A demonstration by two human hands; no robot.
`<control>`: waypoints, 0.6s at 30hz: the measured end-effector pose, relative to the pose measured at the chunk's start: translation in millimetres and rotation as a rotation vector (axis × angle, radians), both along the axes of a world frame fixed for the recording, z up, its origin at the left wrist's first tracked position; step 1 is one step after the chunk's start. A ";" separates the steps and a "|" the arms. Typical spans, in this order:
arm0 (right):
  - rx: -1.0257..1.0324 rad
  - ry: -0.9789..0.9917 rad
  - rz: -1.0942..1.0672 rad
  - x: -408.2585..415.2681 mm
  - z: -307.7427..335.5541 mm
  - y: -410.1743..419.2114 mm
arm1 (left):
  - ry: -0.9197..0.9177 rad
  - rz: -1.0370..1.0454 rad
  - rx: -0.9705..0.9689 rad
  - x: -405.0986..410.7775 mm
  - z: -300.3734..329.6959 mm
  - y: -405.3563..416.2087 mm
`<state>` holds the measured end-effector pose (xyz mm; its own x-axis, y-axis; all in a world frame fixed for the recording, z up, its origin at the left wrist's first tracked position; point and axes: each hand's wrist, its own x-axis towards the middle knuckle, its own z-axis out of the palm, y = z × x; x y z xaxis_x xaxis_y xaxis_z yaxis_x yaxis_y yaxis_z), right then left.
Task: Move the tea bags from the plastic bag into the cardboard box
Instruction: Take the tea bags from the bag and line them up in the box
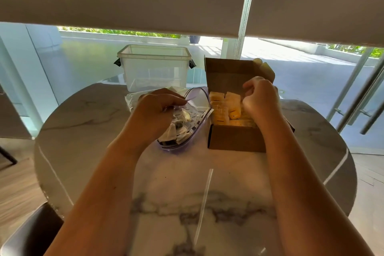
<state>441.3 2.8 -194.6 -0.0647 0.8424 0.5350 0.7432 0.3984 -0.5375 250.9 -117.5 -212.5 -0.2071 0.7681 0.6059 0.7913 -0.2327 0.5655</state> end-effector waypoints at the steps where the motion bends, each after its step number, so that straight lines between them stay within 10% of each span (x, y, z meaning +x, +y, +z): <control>1: 0.032 0.051 0.042 -2.5 3.6 -5.3 | -0.007 0.004 0.021 1.0 0.0 0.4; 6: -0.285 0.352 0.609 -24.9 24.9 -52.7 | -0.074 0.038 0.188 -2.1 -0.2 0.3; 12: -0.200 -0.325 0.690 -75.9 -15.7 -67.2 | -0.043 0.061 0.228 -2.0 0.4 -1.6; 18: -0.081 -0.506 0.680 -96.9 -50.1 -60.2 | -0.090 0.065 0.198 -3.3 -0.5 0.1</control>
<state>344.4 -57.4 -244.7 -0.7857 0.5680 0.2452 0.5143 0.8200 -0.2513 247.6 -117.4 -213.0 -0.3119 0.6193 0.7206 0.7568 -0.2966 0.5825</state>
